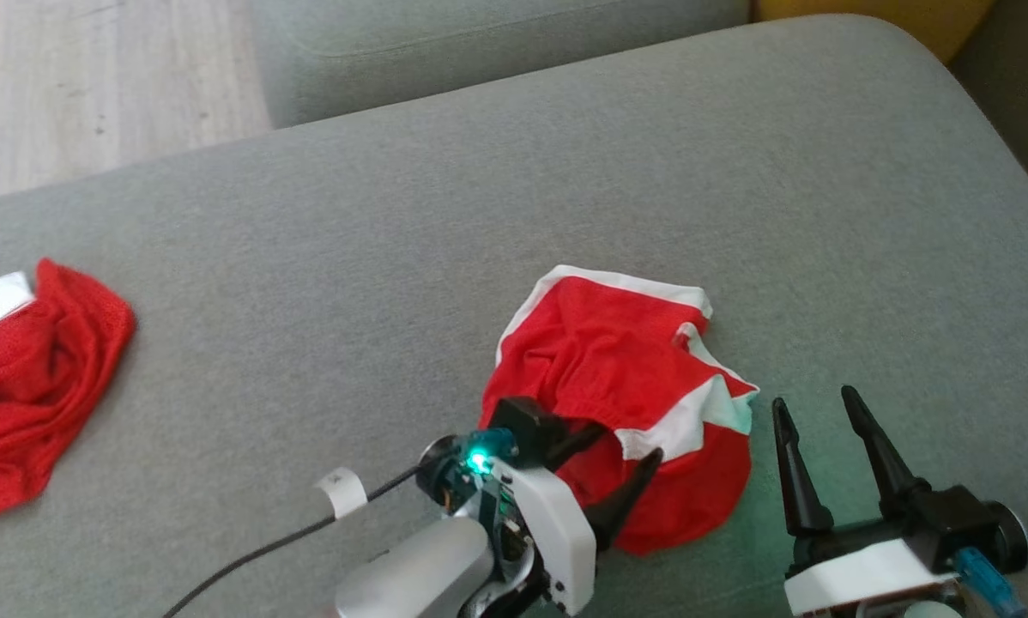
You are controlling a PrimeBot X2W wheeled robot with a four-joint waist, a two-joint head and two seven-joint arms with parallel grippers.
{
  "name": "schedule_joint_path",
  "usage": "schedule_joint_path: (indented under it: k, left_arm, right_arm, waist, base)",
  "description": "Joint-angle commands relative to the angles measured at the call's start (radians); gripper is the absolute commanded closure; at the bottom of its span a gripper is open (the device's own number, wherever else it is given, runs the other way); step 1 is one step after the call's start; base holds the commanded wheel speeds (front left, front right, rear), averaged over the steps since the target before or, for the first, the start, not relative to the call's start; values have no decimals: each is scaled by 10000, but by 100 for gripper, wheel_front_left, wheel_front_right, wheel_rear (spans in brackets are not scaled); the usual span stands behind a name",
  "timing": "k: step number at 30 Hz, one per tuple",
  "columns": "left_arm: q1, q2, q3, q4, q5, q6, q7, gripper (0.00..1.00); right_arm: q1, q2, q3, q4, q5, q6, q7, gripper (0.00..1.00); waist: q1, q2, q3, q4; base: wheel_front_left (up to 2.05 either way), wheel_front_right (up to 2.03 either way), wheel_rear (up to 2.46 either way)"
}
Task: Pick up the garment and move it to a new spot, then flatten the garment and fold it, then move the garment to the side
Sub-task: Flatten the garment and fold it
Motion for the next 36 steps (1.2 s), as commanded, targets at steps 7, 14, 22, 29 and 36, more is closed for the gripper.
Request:
schedule_joint_path:
  k: [7,14,22,29,36]
  left_arm:
    - [-303,113,480,-580,-320,182,255,56]
    - [-534,84,564,-948,-241,-21,-209,100]
    - [-2517,-84,987,-1479,-315,-564,-545,100]
    - [-5031,245,1845,-1718,-817,-699,-637,100]
    - [-4629,1342,1767,-1782,-1600,-708,-522,100]
  right_arm:
    - [-334,-68,224,-315,67,-9,-38,0]
    - [-342,-68,209,-266,43,-9,-38,0]
    - [-415,-68,454,-238,-352,-9,-38,0]
    - [-248,-68,529,-185,-250,-9,-38,0]
    - [33,-68,471,-236,-175,-9,-38,0]
  waist:
    - [0,0,132,-256]
    - [0,0,72,-306]
    - [0,0,-492,-430]
    - [0,0,-734,-415]
    - [0,0,-826,-29]
  base:
    - [0,0,0]
    - [0,0,0]
    - [0,0,0]
    - [0,0,0]
    - [0,0,0]
